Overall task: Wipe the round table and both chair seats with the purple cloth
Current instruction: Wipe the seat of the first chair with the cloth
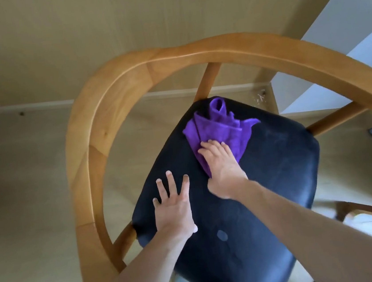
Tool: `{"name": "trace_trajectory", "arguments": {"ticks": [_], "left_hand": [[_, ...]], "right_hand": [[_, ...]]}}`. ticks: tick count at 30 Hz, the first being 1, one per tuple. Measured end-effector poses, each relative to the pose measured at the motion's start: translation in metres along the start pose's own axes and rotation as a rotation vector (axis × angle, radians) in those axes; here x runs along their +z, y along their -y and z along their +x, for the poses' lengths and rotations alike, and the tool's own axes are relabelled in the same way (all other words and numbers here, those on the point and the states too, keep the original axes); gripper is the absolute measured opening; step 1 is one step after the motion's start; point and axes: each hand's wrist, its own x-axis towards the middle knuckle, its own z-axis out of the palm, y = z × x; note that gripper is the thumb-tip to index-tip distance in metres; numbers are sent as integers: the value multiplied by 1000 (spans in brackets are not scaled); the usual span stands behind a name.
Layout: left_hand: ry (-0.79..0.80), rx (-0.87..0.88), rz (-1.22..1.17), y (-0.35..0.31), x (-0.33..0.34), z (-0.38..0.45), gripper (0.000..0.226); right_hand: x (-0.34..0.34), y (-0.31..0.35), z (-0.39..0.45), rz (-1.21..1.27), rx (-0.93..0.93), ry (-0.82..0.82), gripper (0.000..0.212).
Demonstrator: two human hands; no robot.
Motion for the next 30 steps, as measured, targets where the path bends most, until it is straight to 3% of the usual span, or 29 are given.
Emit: {"name": "trace_trajectory", "arguments": {"ticks": [5, 9, 13, 15, 17, 19, 21, 23, 25, 30], "left_hand": [[24, 11, 1, 1, -6, -1, 142], [47, 33, -44, 6, -19, -7, 138], [76, 88, -222, 13, -40, -19, 128], [26, 250, -266, 6, -49, -35, 119], [-51, 458, -317, -7, -56, -59, 99], [-87, 581, -417, -20, -59, -87, 60], [-72, 583, -485, -29, -62, -118, 24], [-24, 555, -554, -34, -68, -152, 21], [15, 555, -608, -39, -78, -185, 20], [-90, 725, -448, -45, -106, -255, 14]], "right_hand": [[28, -4, -88, 77, -93, 69, 90], [24, -8, -123, 251, -71, 130, 68], [-16, -4, -135, 621, 153, 62, 56], [-45, -2, -150, 795, 268, 60, 52], [-73, -2, -176, 958, 309, 51, 52], [-96, 0, -210, 1093, 294, 40, 53], [-108, 4, -250, 1175, 292, 48, 55], [-114, 10, -292, 1230, 318, 40, 56], [-117, 15, -329, 1220, 366, 26, 54], [-101, 19, -389, 654, 413, -134, 37]]}}
